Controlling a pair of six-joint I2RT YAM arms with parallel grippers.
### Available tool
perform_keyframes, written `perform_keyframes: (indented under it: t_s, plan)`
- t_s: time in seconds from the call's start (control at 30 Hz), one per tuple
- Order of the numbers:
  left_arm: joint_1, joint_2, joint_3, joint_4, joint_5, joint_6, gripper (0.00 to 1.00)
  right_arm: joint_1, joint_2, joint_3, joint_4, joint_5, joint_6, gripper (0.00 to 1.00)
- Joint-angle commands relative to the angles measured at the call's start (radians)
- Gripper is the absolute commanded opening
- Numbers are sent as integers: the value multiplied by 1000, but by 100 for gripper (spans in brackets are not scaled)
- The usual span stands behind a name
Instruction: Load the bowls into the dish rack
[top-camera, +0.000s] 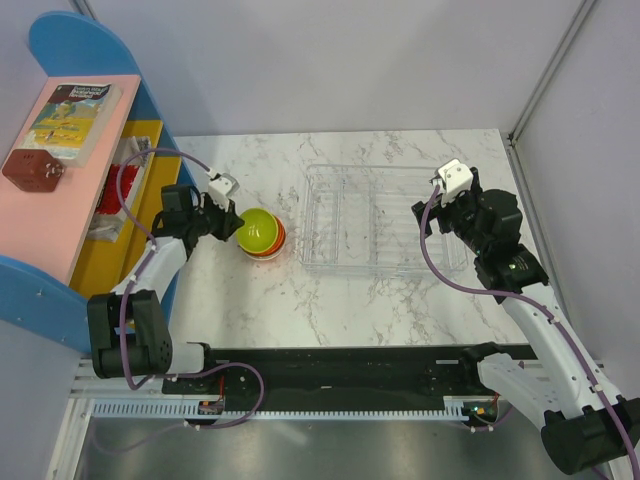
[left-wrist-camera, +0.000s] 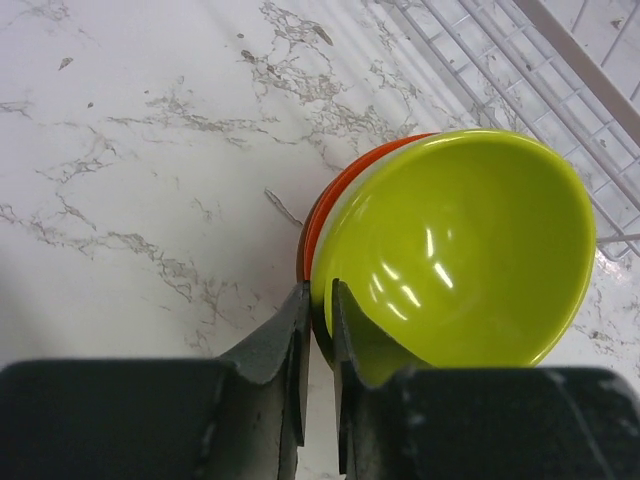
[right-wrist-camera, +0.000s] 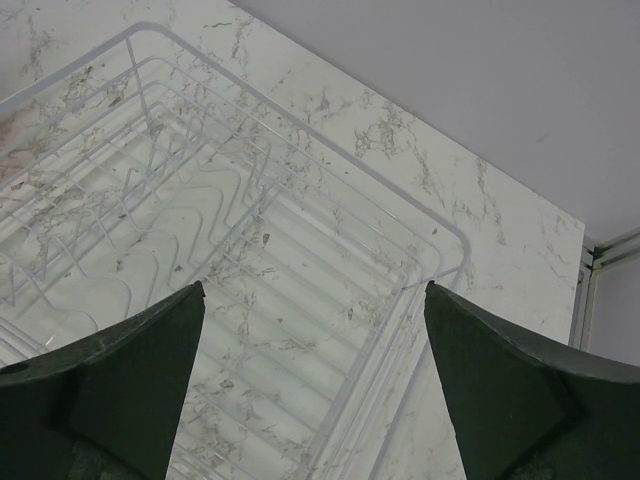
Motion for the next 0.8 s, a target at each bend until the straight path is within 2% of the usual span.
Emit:
perform_keyframes:
  t_s: [0.0,0.17,0.53,0.63,0.77]
  plan:
    - [-17,-16,41,0,-35,-1,15,-1,4,36,6,-21,17,98]
    - [-30,-19,54,-13,-45,1,2,-1,13,51,0,-30,25,98]
    - [-31,-82,162,-135,-16,2,2,-1,148,232,-136,-148,56,98]
    - [-31,-102,186,-164,43,6,2,-1,208,335,-192,-268,108,98]
    - [-42,-116,218,-191,125,27,2,-1,287,415,-181,-528,236,98]
